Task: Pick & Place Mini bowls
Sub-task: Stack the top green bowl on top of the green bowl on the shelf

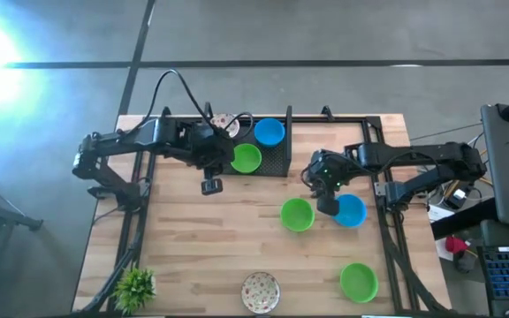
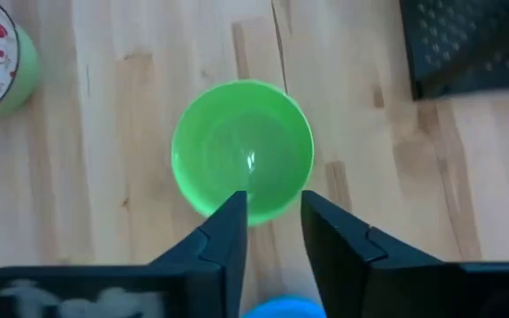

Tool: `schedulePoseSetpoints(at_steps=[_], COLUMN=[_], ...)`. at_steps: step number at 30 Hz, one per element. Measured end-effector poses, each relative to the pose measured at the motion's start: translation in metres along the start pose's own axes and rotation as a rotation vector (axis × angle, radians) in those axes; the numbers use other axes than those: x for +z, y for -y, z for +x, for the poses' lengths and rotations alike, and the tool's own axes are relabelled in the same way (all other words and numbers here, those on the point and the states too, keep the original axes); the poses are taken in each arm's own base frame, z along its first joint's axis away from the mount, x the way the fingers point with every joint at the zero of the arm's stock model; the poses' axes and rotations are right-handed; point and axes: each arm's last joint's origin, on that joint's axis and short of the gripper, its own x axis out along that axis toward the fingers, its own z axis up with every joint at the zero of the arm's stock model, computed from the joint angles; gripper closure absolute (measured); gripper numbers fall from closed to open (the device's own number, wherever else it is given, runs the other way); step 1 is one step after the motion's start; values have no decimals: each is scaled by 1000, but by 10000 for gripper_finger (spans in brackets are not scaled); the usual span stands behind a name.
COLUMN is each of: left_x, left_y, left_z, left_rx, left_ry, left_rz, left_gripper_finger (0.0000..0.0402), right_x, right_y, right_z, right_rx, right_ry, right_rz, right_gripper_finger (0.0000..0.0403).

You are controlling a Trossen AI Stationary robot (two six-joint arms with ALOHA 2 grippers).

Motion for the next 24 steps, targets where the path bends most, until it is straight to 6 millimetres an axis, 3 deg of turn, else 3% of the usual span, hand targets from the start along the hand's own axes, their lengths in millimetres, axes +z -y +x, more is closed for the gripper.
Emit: schedulePoseSetpoints(at_steps=[5,11,24], left_x=[0,0,0], left_y=[0,0,0], left_z=[0,0,0], left_rx=[0,0,0], left_ry=[2,2,2], left_rz=[0,10,16], left_gripper_finger=[349,349,349], right_x=[-3,-13,-45], right_y=[4,12,24], right_z=[29,54,88], right_rx=[26,31,-9], right_ry=[105,168,145], right_rz=[-40,-53,-36], right_gripper_finger=[266,263,266])
